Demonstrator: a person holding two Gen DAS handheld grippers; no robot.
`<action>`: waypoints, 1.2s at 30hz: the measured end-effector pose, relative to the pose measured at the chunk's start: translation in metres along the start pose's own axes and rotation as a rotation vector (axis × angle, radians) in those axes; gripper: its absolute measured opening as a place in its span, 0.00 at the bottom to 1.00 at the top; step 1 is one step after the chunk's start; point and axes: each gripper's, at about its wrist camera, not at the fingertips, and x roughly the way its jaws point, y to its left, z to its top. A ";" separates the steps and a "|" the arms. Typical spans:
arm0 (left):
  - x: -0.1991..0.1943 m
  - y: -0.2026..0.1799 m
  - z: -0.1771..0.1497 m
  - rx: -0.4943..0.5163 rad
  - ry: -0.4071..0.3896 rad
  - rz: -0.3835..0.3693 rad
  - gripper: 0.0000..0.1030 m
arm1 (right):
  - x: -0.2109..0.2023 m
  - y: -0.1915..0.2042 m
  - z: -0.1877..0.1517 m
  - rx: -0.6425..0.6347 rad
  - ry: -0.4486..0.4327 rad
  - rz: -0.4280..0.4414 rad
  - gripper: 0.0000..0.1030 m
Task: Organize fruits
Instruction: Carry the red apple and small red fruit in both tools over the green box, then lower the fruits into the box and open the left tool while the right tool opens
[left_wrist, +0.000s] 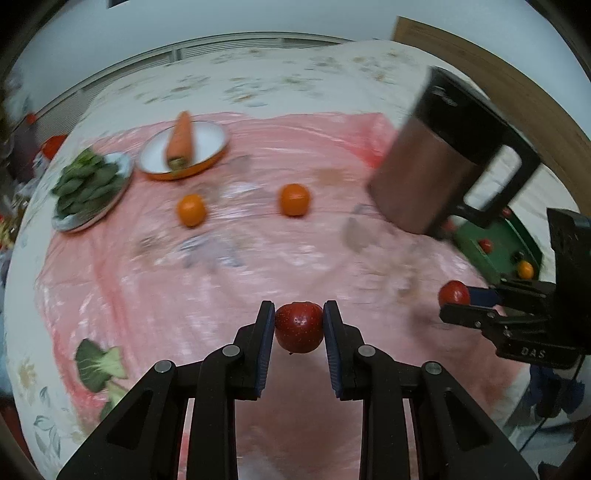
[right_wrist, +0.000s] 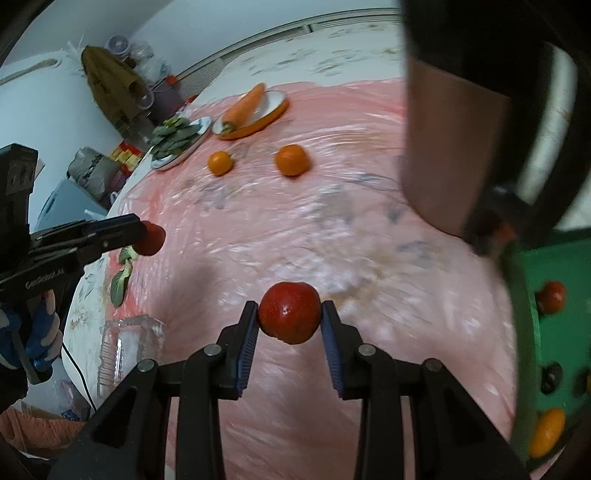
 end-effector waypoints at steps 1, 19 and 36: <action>0.000 -0.008 0.001 0.013 0.002 -0.010 0.22 | -0.004 -0.004 -0.002 0.007 -0.003 -0.005 0.44; 0.020 -0.158 0.030 0.245 0.039 -0.194 0.22 | -0.082 -0.127 -0.045 0.230 -0.075 -0.171 0.44; 0.073 -0.270 0.053 0.324 0.069 -0.317 0.22 | -0.102 -0.212 -0.072 0.360 -0.091 -0.255 0.44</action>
